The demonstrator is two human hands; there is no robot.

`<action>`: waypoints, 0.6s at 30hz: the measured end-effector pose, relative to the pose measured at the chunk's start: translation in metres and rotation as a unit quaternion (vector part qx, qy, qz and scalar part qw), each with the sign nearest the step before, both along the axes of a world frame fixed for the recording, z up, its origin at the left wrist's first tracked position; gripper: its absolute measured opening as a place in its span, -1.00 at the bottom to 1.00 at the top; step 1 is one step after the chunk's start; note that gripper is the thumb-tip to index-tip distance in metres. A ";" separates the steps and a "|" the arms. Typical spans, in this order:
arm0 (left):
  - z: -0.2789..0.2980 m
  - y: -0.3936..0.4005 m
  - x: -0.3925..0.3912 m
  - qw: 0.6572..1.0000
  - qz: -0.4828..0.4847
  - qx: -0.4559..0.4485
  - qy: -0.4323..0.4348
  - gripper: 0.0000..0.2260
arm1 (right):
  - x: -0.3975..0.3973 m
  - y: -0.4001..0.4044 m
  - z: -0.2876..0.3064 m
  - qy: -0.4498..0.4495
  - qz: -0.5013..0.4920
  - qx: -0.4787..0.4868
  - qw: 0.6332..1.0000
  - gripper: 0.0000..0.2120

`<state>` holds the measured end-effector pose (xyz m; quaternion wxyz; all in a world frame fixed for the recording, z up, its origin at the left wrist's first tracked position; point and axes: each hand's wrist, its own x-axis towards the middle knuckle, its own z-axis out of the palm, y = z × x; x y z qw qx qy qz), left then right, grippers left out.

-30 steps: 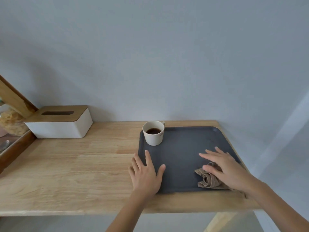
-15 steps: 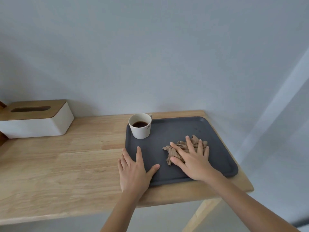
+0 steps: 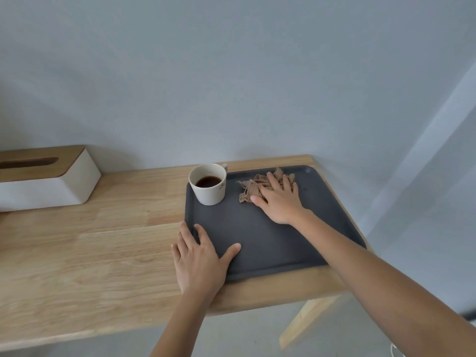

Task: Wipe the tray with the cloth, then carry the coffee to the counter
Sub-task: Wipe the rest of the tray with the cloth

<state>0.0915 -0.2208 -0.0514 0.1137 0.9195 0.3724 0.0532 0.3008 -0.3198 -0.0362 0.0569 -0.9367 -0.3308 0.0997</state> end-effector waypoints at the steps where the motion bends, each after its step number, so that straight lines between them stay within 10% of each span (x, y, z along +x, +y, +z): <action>1: 0.000 -0.001 0.000 1.000 0.002 0.001 -0.001 -0.04 | -0.010 -0.012 0.001 0.005 0.012 0.005 1.000 -0.47; 10: 0.001 -0.001 0.001 1.000 0.004 0.001 -0.002 -0.07 | -0.076 -0.139 0.008 0.017 0.036 -0.006 0.999 -0.49; 18: 0.003 0.003 0.000 1.000 -0.019 -0.014 -0.007 -0.07 | -0.015 -0.093 -0.001 -0.019 -0.012 -0.004 1.000 -0.42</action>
